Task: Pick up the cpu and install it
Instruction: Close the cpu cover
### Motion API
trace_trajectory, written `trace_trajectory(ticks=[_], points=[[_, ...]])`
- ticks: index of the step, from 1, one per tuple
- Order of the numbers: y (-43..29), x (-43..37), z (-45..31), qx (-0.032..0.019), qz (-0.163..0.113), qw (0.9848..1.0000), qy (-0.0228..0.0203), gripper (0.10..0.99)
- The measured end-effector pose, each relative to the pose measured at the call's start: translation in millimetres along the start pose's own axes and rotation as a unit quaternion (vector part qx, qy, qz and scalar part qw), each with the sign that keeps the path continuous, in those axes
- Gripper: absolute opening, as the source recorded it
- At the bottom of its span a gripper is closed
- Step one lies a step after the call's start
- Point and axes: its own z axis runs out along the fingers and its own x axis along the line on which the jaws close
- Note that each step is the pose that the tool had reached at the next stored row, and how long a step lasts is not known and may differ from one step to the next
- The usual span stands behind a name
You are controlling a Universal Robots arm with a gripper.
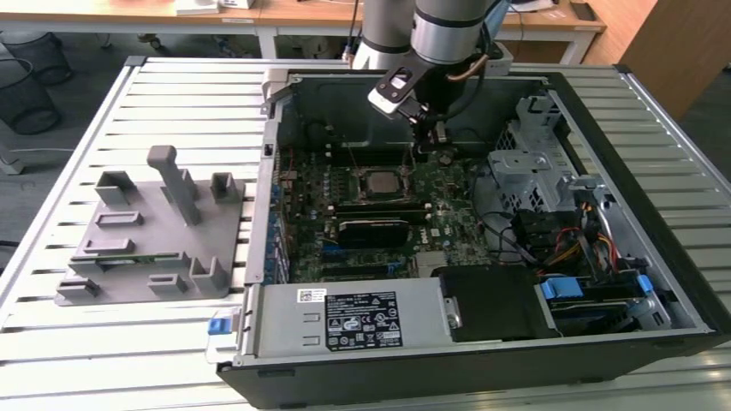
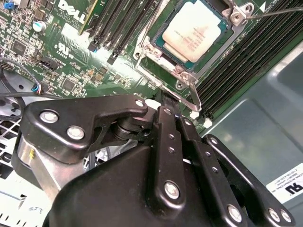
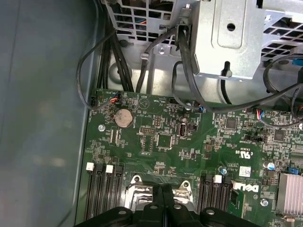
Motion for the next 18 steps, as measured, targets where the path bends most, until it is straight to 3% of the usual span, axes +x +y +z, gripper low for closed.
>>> trace_trajectory(ticks=[10, 18], points=[[-6.1, 1.7, 1.0, 0.0000, 0.000, 1.0000, 0.0000, 0.106], [-17.2, 3.7, 2.7, 0.0000, 0.000, 1.0000, 0.0000, 0.106]])
